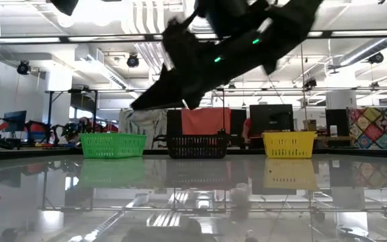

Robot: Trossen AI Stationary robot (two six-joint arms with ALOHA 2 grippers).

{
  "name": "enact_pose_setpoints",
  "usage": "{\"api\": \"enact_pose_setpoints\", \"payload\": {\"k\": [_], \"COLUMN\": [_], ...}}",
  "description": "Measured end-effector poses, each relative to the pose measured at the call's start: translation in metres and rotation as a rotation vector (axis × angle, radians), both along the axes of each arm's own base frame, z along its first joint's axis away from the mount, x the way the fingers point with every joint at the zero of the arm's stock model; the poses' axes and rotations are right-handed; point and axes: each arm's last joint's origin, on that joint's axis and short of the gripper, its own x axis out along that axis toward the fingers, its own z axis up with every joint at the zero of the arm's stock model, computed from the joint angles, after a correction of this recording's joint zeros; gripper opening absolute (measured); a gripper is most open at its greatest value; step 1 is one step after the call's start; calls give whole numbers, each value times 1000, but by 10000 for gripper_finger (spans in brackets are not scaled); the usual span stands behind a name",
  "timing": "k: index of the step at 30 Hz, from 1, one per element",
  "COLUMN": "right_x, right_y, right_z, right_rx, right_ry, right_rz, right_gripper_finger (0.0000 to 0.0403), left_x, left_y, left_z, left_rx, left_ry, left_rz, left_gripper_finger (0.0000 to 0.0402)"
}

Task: Sort Halloween decoration
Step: Put the white bone toy into the green basket

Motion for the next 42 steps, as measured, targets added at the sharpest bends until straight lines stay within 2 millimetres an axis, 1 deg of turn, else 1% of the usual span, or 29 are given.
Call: {"api": "enact_pose_setpoints", "payload": {"k": [4, 6, 9, 11, 14, 18, 21, 23, 25, 28, 32, 35, 42], "right_x": [13, 19, 27, 34, 48, 73, 91, 100, 108, 116, 124, 126, 127], "right_y": [-42, -59, -84, -101, -121, -138, -147, -150, -152, -154, -154, -155, -156], "right_z": [15, 25, 32, 34, 35, 24, 17, 14, 9, 0, -1, 1, 4], "right_rx": [7, 9, 8, 6, 4, 26, 37, 28, 16, 11, 3, 9, 37], "right_ry": [-49, -91, -123, -138, -173, -190, -204, -206, -198, -168, -152, -119, -110], "right_rz": [-98, -135, -189, -225, -266, -299, -351, -412, -435, -435, -425, -398, -405], "right_gripper_finger": [8, 8, 8, 8, 8, 8, 8, 8, 8, 9, 13, 34, 113], "left_x": [-9, -14, -19, -22, -27, -34, -37, -39, -40, -40, -40, -39, -37], "left_y": [1, 3, 6, 8, 11, 14, 16, 17, 18, 19, 18, 17, 16], "left_z": [12, 15, 18, 20, 22, 27, 30, 32, 32, 31, 30, 29, 27], "left_rx": [52, 66, 82, 87, 103, 125, 130, 131, 134, 145, 151, 152, 145], "left_ry": [-20, -22, -21, -21, -15, -19, -24, -26, -23, -13, -8, -4, -3], "left_rz": [29, 47, 82, 106, 151, 199, 203, 204, 203, 203, 202, 202, 202], "left_gripper_finger": [192, 192, 192, 192, 192, 192, 192, 192, 192, 192, 192, 192, 192]}}
